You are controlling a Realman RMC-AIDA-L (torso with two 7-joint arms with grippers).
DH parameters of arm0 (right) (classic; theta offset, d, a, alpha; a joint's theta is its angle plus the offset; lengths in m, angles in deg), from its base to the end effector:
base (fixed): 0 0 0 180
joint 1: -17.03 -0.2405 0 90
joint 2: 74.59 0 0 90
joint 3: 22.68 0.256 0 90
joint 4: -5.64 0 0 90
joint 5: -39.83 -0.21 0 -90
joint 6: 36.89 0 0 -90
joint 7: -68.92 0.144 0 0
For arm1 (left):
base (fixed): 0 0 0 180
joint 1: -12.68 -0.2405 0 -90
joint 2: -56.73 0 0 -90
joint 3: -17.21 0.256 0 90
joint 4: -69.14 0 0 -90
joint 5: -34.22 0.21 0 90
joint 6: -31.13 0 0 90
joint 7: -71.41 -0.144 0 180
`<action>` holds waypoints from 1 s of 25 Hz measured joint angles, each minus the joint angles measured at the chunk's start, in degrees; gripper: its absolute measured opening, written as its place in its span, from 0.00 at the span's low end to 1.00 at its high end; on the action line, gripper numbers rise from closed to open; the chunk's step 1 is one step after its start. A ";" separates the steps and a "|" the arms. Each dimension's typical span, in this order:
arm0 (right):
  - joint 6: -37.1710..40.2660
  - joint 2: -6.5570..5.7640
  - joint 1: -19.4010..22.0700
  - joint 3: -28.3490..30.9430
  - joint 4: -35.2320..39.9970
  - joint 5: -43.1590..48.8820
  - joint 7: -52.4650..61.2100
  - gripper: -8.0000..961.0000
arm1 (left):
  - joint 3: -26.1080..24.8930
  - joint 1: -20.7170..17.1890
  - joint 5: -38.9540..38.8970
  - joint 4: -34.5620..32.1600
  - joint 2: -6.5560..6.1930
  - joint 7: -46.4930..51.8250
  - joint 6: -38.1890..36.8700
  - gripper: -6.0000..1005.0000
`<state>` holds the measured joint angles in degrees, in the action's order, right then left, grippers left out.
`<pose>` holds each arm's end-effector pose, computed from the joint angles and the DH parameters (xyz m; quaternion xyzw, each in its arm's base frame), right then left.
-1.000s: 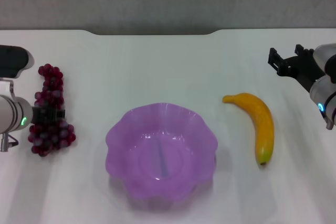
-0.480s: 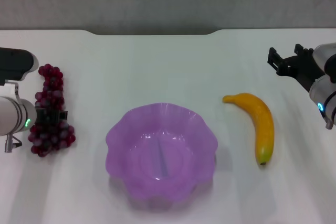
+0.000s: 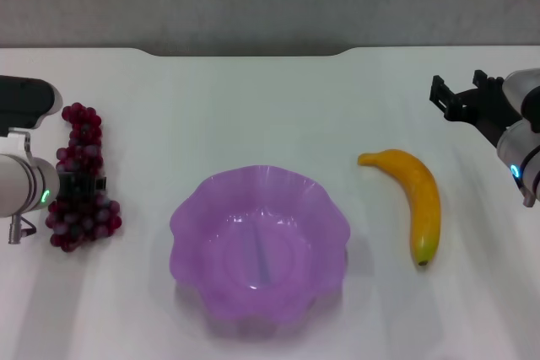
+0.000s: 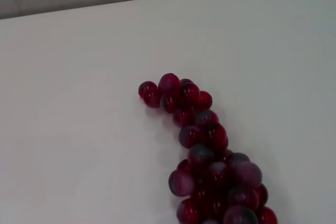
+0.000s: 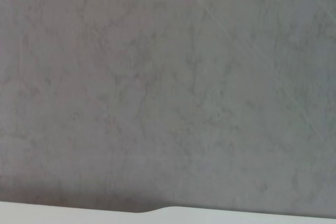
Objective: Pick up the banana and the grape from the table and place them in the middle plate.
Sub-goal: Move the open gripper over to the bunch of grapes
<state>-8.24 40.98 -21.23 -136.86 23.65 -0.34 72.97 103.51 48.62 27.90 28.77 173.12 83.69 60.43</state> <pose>0.2903 0.4313 -0.0213 -0.7377 0.3143 0.1804 0.5697 -0.3087 0.4265 -0.0045 -0.7102 -0.4814 0.0625 0.5099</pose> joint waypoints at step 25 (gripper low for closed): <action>0.18 0.00 0.23 0.29 0.10 0.00 0.00 0.72 | 0.88 -0.35 -0.08 -0.90 0.16 -0.47 0.27 0.39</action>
<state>-8.06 40.98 -21.00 -136.58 23.75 -0.34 72.97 104.39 48.27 27.82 27.87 173.28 83.22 60.69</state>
